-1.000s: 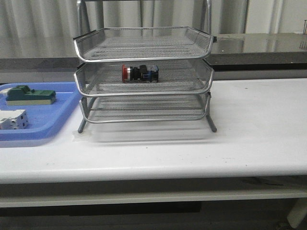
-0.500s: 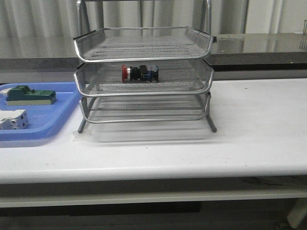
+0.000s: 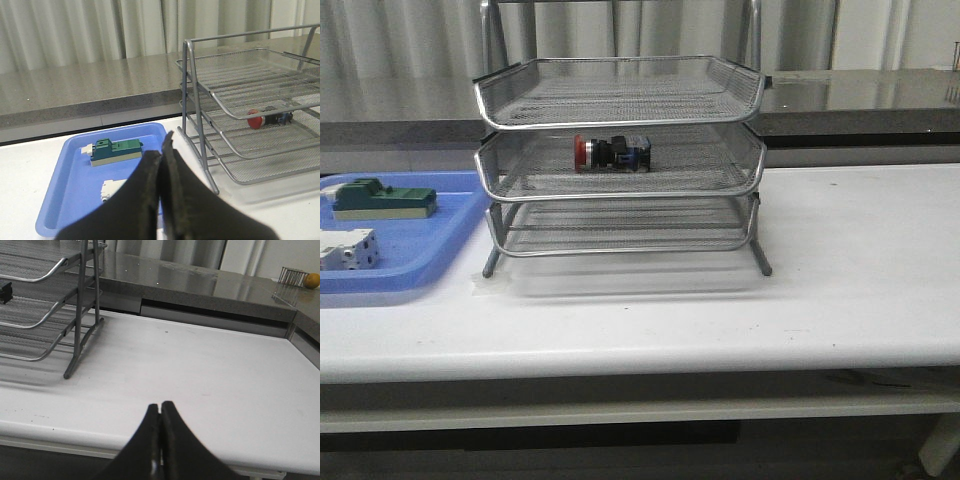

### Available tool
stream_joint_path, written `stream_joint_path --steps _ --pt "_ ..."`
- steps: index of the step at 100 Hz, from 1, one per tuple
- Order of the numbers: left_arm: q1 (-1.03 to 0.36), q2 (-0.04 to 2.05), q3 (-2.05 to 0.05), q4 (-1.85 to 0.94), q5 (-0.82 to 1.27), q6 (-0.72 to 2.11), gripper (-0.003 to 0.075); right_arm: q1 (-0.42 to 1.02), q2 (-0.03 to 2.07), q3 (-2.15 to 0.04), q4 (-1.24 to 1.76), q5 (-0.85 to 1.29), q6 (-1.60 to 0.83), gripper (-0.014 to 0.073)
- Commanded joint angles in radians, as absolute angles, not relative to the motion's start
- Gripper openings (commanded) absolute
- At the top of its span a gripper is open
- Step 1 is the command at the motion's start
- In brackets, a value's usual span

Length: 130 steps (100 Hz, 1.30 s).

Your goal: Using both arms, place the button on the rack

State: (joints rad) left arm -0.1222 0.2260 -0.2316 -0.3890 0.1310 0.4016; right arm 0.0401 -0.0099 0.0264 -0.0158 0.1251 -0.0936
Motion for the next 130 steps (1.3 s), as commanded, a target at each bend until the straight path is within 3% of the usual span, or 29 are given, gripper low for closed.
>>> stream_joint_path --steps 1,75,98,116,130 --pt "-0.122 0.237 -0.259 -0.401 0.050 0.391 -0.0020 0.037 -0.028 0.028 -0.016 0.045 -0.097 -0.0065" --pt "-0.122 0.237 -0.259 -0.397 0.050 0.391 -0.0020 0.037 -0.028 0.028 -0.016 0.045 -0.097 -0.0065" --pt "-0.122 0.237 -0.259 -0.260 0.042 0.384 -0.0020 0.037 -0.028 0.028 -0.016 0.045 -0.097 -0.0065" --pt "-0.122 0.235 -0.247 0.030 0.011 0.082 -0.0020 0.037 -0.028 0.028 -0.016 0.045 -0.097 -0.0065" --pt "-0.122 0.230 -0.207 0.068 -0.011 0.026 -0.0020 0.037 -0.028 0.028 -0.016 0.045 -0.097 -0.0065"
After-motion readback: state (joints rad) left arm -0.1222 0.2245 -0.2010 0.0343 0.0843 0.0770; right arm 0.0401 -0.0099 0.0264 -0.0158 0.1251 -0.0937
